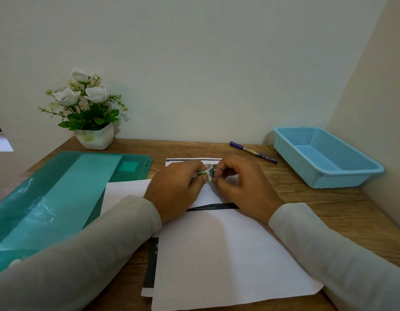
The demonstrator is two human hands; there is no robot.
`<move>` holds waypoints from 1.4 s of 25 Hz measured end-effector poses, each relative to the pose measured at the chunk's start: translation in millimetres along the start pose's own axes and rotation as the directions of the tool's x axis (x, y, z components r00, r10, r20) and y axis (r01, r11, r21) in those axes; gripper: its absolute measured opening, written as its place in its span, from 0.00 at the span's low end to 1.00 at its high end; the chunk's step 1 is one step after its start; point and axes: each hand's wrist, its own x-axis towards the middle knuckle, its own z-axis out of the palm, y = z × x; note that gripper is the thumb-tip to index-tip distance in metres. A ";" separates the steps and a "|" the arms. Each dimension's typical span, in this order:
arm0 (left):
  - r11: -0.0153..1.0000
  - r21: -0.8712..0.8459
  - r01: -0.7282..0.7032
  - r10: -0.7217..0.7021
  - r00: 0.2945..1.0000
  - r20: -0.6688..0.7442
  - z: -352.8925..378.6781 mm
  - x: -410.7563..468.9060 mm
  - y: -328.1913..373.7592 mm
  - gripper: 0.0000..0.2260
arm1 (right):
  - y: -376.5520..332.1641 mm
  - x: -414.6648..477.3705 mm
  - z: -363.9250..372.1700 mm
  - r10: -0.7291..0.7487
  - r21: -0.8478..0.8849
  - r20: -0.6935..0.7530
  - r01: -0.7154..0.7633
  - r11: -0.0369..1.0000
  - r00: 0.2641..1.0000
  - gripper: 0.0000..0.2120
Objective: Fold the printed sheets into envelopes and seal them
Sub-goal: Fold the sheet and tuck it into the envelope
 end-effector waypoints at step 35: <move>0.975 -0.065 0.211 -0.211 0.977 0.016 -29.5 64.7 -9.8 0.03 | 4.8 5.6 -13.4 0.387 0.404 -0.029 -0.344 0.848 0.922 0.04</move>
